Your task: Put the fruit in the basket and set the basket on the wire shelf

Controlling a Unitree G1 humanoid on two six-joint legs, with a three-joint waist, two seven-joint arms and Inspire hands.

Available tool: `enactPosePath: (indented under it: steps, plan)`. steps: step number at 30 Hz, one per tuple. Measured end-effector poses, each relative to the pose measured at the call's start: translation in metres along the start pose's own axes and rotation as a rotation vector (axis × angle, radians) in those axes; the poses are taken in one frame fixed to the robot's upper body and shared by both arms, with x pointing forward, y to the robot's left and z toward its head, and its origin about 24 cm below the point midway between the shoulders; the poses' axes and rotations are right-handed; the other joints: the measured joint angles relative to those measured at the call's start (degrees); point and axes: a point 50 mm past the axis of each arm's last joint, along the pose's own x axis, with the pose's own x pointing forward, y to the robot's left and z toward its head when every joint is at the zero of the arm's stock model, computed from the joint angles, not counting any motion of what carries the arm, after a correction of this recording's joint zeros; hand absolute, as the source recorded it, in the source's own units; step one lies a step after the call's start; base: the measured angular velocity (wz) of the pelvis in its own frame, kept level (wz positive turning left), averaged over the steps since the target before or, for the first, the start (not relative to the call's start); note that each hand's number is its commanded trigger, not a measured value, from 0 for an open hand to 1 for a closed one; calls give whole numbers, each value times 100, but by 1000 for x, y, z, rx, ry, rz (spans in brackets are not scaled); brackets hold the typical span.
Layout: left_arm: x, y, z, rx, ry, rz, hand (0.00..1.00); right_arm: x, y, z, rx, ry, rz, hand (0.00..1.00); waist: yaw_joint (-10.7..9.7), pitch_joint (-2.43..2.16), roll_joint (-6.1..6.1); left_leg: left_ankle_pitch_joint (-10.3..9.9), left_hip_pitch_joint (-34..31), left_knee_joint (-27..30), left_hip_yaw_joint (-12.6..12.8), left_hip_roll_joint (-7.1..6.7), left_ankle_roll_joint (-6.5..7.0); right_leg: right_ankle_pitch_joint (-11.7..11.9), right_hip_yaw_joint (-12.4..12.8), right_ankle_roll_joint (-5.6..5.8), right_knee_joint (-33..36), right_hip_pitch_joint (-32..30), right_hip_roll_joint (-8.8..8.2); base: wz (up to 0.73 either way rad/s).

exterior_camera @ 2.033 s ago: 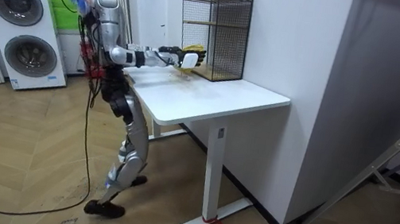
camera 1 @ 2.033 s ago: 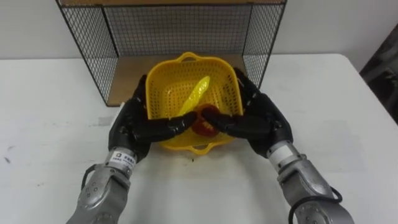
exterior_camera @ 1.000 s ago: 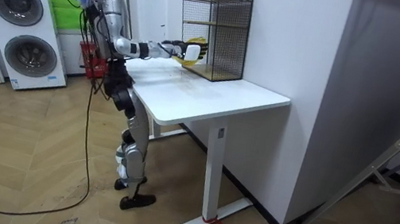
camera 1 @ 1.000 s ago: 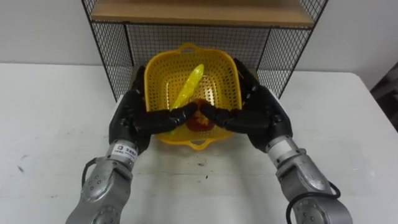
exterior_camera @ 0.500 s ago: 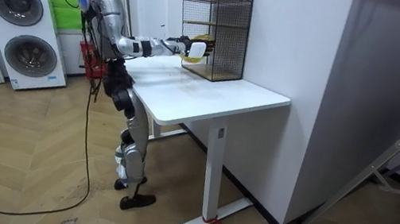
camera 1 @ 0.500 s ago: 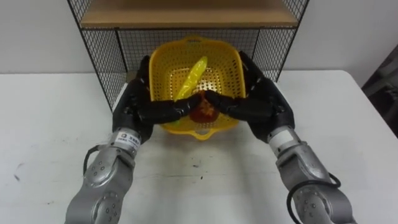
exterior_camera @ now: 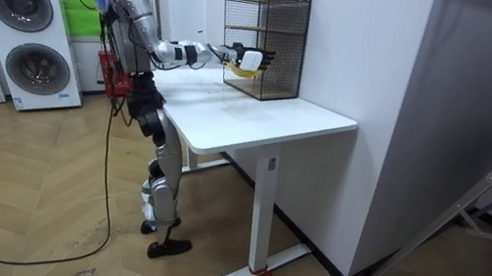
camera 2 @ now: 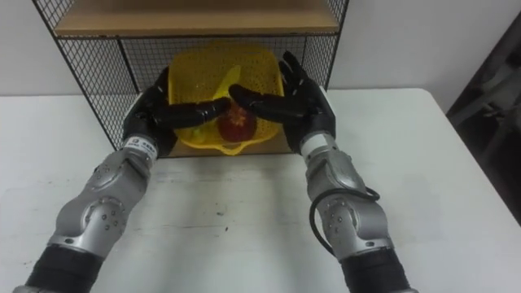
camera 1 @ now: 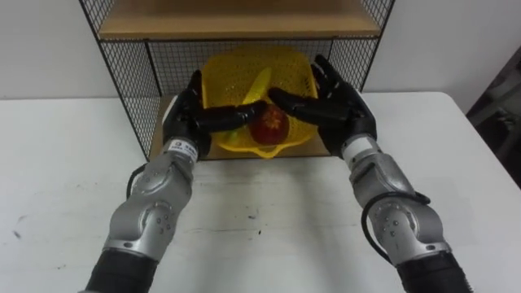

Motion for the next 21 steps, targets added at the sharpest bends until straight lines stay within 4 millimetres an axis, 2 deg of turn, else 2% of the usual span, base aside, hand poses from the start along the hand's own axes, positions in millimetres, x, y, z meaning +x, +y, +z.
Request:
enactPosePath:
  steps: [7,11,14,15,21]
  plan:
    - [3,9,-13,-3,108,74,0,12,-1,-4,17,78,-62,0,-27,7,13,1,66,-8,-30,-6,-3,0,2,0,3,68,-1,1]
    - [6,8,-12,3,117,90,0,12,1,-7,20,93,-71,0,-20,7,15,1,77,-7,-30,-6,-3,0,15,0,5,76,-1,0]
    - [7,11,-12,1,133,107,0,18,2,-13,48,130,-83,0,-25,22,39,6,118,-4,-15,-6,-5,0,27,0,9,112,-1,0]
    - [8,14,-14,-2,147,125,0,21,1,-16,64,152,-97,0,-26,42,69,5,172,-8,-11,-6,-4,0,37,0,9,160,-2,0]
    - [10,23,-20,-14,192,168,0,23,-7,-32,173,233,-150,0,-26,39,111,3,183,-9,-22,-9,-6,-1,38,-1,19,174,-2,0]
